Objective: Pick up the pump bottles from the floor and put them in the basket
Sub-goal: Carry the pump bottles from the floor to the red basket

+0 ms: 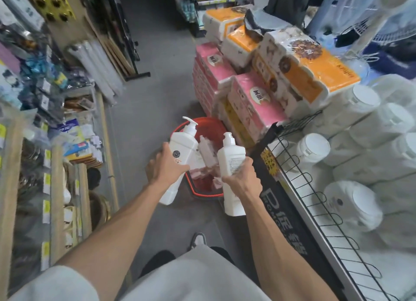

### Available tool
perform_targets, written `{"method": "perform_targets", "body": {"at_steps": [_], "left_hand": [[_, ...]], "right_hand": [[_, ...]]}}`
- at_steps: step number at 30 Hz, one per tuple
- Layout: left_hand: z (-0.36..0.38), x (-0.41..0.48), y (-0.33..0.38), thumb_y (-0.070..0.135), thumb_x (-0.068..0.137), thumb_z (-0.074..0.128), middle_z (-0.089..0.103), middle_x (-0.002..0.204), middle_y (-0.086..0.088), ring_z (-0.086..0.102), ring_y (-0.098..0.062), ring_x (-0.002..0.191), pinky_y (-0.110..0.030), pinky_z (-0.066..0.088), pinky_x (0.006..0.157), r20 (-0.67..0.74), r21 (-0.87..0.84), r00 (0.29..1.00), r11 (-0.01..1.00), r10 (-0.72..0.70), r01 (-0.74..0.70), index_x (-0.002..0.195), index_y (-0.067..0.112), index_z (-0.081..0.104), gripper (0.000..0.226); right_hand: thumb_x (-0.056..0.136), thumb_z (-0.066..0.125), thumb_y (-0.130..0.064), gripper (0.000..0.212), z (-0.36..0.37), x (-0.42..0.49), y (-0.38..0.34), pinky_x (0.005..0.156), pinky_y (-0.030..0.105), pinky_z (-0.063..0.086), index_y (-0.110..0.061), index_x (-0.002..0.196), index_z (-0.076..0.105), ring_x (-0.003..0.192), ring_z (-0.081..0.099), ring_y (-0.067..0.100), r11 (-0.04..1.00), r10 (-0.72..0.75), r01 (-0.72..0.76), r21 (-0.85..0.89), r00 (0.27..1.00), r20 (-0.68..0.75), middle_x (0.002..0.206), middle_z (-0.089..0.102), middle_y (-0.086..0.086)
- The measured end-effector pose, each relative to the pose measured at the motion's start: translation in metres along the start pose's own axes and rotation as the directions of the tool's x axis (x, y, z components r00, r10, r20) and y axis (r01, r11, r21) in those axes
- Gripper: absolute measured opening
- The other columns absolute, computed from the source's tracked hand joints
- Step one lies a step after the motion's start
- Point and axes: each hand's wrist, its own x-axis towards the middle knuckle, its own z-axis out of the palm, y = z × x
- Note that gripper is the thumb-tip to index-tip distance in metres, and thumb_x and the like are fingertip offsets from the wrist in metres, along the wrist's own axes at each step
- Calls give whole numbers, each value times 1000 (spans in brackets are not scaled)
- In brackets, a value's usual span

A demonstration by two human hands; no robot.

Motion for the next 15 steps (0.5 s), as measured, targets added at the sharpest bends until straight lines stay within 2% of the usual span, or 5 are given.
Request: {"method": "perform_targets", "body": {"at_steps": [4, 10, 15], "left_hand": [[2, 26, 16, 43, 66, 81, 64, 118, -9, 62, -37, 102, -40, 42, 77, 38, 1, 998, 999, 43, -43, 116, 16, 38, 72], [3, 77, 29, 44, 65, 82, 62, 122, -9, 62, -41, 102, -44, 47, 83, 103, 4, 987, 992, 126, -127, 122, 17, 37, 77], [-7, 125, 38, 45, 66, 81, 61, 124, -8, 60, -40, 107, -44, 49, 85, 195, 29, 949, 965, 249, -259, 127, 19, 37, 80]], "right_hand": [[63, 85, -45, 78, 1, 19, -11, 75, 40, 52, -24, 115, 31, 91, 64, 27, 999, 40, -40, 4, 999, -11, 105, 57, -1], [66, 85, -42, 76, 5, 41, -29, 71, 35, 44, -22, 120, 34, 90, 61, 24, 991, 128, -126, 49, 991, -47, 108, 57, -1], [67, 85, -45, 78, 17, 46, -53, 72, 36, 41, -21, 122, 35, 88, 56, 23, 955, 278, -264, 136, 955, -99, 109, 57, 0]]}}
